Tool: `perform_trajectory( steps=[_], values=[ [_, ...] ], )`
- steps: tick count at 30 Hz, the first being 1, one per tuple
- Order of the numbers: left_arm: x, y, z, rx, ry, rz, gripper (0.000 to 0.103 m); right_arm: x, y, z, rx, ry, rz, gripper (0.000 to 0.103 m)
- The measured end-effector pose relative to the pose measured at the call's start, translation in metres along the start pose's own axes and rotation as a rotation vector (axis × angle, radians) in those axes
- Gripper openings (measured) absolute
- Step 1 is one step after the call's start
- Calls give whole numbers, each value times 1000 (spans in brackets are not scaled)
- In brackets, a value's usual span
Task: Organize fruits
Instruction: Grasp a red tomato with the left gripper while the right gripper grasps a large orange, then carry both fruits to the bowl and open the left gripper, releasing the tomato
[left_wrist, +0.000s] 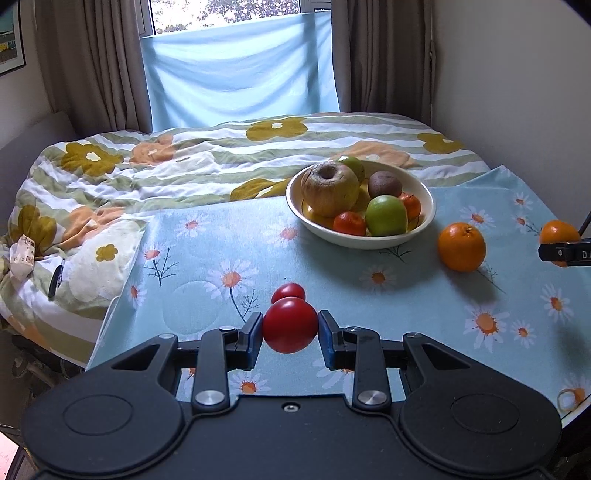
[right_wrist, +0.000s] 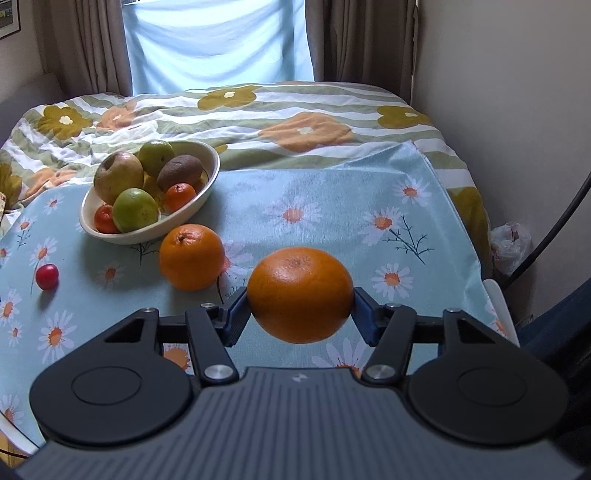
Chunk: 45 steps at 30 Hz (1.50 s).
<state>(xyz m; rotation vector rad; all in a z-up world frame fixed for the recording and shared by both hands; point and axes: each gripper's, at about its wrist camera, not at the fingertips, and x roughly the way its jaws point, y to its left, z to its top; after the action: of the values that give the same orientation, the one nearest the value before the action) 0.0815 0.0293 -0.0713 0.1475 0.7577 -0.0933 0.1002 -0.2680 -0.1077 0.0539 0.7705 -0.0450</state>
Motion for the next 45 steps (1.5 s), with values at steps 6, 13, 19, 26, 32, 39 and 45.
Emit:
perform_trajectory(
  steps=[6, 13, 19, 26, 32, 39, 45],
  values=[
    [-26, -20, 22, -17, -36, 10, 35, -29, -6, 27, -45, -28, 57, 74],
    [-35, -44, 49, -44, -81, -11, 35, -47, -12, 64, -94, -63, 128, 74],
    [-18, -64, 75, -12, -109, -37, 35, -45, -10, 95, -120, -95, 159, 74],
    [22, -80, 109, 49, -99, -69, 35, -23, -4, 120, -109, -101, 164, 74],
    [74, -86, 132, 100, -57, -81, 35, 8, 4, 140, -107, -86, 171, 74],
    [128, -98, 143, 166, 2, -79, 35, 43, 10, 154, -106, -64, 171, 74],
    [157, -106, 140, 207, 52, -83, 35, 68, 11, 159, -101, -37, 168, 74]
  ],
)
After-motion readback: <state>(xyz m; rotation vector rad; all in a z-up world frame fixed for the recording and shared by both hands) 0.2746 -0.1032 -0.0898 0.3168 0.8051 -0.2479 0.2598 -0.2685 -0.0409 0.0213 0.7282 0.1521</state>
